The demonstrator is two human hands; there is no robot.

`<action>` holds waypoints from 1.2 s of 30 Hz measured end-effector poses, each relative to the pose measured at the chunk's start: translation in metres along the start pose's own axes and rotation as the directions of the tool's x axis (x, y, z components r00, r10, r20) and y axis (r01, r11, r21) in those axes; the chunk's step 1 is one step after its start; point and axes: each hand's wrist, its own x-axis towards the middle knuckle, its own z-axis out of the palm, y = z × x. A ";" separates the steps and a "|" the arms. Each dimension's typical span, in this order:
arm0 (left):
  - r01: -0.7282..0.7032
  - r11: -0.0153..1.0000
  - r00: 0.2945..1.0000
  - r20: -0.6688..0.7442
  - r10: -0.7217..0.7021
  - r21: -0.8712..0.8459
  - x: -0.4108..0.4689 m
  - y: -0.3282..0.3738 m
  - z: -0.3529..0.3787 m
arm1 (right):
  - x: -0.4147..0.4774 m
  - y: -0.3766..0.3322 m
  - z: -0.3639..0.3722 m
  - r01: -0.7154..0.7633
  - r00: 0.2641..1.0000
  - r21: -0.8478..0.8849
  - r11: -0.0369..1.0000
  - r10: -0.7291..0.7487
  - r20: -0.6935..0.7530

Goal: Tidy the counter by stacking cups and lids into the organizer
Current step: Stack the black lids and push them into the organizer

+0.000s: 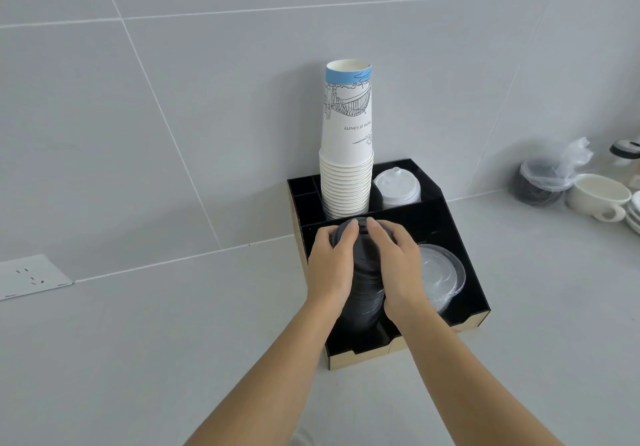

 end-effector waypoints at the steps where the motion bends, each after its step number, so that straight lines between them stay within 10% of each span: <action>1: 0.006 1.000 1.000 0.001 -0.006 -0.016 0.000 -0.001 0.000 | -0.001 0.002 0.000 -0.014 1.000 0.030 0.999 0.014 -0.010; 16: 0.058 0.950 0.996 -0.052 -0.077 -0.306 0.000 -0.015 -0.005 | 0.004 0.011 0.007 0.025 0.998 0.008 1.000 -0.026 0.051; 36: -0.160 0.981 0.987 0.008 0.160 0.113 -0.010 0.008 -0.033 | 0.001 -0.004 -0.010 0.171 0.985 -0.313 0.934 -0.152 0.087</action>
